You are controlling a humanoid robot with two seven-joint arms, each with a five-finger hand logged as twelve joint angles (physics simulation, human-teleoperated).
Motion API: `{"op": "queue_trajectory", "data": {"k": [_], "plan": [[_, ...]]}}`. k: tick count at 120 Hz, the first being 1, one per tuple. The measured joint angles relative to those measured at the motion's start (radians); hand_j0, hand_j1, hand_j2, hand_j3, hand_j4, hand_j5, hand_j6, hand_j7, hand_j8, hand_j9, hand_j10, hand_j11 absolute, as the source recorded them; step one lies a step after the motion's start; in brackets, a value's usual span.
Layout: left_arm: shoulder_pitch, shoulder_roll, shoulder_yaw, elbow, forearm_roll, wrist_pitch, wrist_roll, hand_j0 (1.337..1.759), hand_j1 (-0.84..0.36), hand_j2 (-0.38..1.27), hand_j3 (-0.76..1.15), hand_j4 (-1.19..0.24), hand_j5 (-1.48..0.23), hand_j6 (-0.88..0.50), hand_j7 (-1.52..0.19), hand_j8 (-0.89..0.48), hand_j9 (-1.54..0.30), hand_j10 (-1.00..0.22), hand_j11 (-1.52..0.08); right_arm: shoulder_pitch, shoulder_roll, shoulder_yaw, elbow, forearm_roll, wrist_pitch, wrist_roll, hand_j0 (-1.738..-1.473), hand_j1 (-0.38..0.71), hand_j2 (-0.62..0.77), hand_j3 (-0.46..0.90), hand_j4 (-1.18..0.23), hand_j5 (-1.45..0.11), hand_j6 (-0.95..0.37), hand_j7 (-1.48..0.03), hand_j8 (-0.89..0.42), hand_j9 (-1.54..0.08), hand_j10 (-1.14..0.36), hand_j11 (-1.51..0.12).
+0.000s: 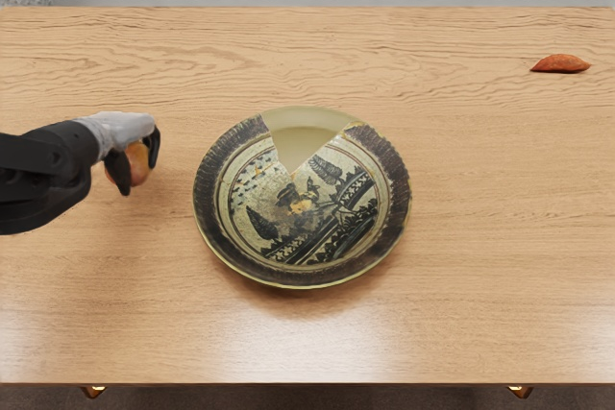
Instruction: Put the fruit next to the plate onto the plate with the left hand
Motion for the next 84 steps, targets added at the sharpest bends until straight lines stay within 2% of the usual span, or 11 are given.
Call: {"op": "queue_trajectory", "data": {"k": [10,18,30,42,48,65,84], "plan": [[-0.036,0.021,-0.015,-0.02,-0.001,-0.06,0.001,1.646,-0.29,0.45,0.0,-0.72,-1.28,-0.23,-1.24,-0.2,-1.17,-0.42,-1.18,0.0,0.0,0.0,0.0,0.0,0.0,0.0,-1.658,-0.31,-0.01,0.0,-0.03,-0.04,-0.03,-0.04,-0.03,-0.04,-0.03,-0.04],[-0.076,0.032,-0.03,-0.03,-0.006,-0.119,0.001,1.647,-0.28,0.4,0.0,-0.71,-1.29,-0.23,-1.24,-0.19,-1.17,-0.42,-1.18,0.0,0.0,0.0,0.0,0.0,0.0,0.0,-1.658,-0.31,-0.01,0.0,-0.03,-0.04,-0.03,-0.04,-0.03,-0.04,-0.03,-0.04],[-0.136,0.036,-0.072,-0.039,-0.034,-0.237,0.001,1.648,-0.18,0.26,0.0,-0.77,-1.27,-0.29,-1.23,-0.24,-1.16,-0.5,-1.17,0.0,0.0,0.0,0.0,0.0,0.0,0.0,-1.658,-0.31,-0.01,0.0,-0.03,-0.04,-0.03,-0.04,-0.03,-0.04,-0.03,-0.04],[-0.184,0.024,-0.123,-0.043,-0.094,-0.346,0.0,1.649,-0.25,0.4,0.0,-0.75,-1.28,-0.24,-1.24,-0.21,-1.17,-0.47,-1.17,0.0,0.0,0.0,0.0,0.0,0.0,0.0,-1.658,-0.31,-0.01,0.0,-0.03,-0.04,-0.03,-0.04,-0.03,-0.04,-0.03,-0.04],[-0.199,0.014,-0.151,-0.044,-0.125,-0.389,0.0,1.649,-0.25,0.37,0.0,-0.74,-1.28,-0.23,-1.24,-0.21,-1.17,-0.46,-1.17,0.0,0.0,0.0,0.0,0.0,0.0,0.0,-1.658,-0.31,-0.01,0.0,-0.03,-0.04,-0.03,-0.04,-0.03,-0.04,-0.03,-0.04],[-0.23,-0.084,-0.214,-0.043,-0.194,-0.446,0.001,1.65,-0.2,0.33,0.0,-0.78,-1.26,-0.26,-1.22,-0.25,-1.17,-0.5,-1.17,0.0,0.0,0.0,0.0,0.0,0.0,0.0,-1.658,-0.31,-0.01,0.0,-0.03,-0.04,-0.03,-0.04,-0.03,-0.04,-0.03,-0.04],[-0.239,-0.219,-0.249,-0.027,-0.237,-0.438,0.004,1.651,-0.15,0.27,0.0,-0.8,-1.25,-0.31,-1.2,-0.29,-1.17,-0.55,-1.16,0.0,0.0,0.0,0.0,0.0,0.0,-0.001,-1.658,-0.31,-0.01,0.0,-0.03,-0.04,-0.03,-0.04,-0.03,-0.04,-0.03,-0.04]]}}
